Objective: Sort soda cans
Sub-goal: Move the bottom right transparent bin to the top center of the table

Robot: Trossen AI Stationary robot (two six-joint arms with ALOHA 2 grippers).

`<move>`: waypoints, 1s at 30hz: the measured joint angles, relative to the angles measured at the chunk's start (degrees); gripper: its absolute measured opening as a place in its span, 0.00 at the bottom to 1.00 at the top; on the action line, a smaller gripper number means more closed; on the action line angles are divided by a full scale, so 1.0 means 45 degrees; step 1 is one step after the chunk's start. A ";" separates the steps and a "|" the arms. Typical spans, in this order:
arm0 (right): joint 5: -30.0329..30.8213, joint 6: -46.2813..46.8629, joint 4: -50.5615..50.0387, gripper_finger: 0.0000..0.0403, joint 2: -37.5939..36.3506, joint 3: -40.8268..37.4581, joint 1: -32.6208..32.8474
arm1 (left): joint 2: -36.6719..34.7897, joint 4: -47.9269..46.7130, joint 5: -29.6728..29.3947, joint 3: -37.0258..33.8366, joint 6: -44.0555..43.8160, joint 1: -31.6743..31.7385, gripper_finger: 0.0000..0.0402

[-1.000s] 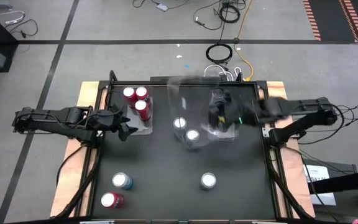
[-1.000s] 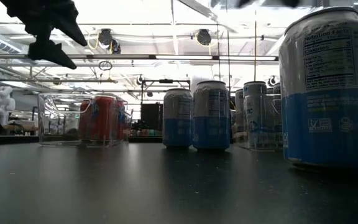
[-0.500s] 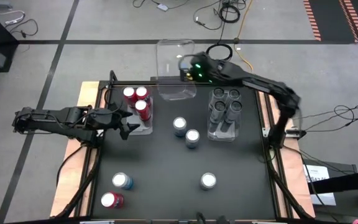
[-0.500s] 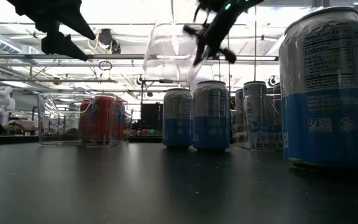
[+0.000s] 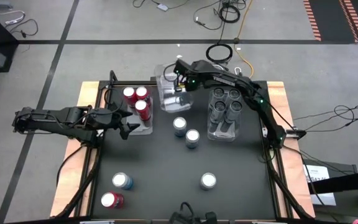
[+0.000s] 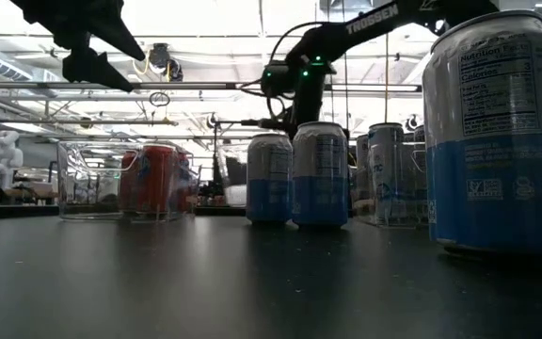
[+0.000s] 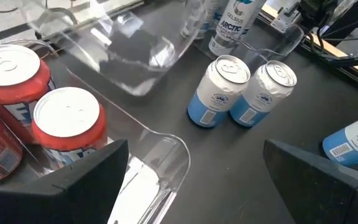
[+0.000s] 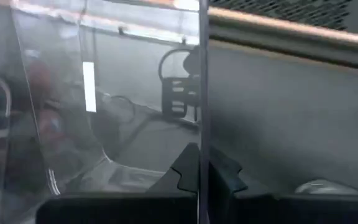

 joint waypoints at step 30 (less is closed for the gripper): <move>-0.1643 0.3207 -0.1077 0.00 0.0318 -0.1481 0.2024 | 0.0000 0.0597 -0.1004 0.0000 0.1607 0.0000 0.95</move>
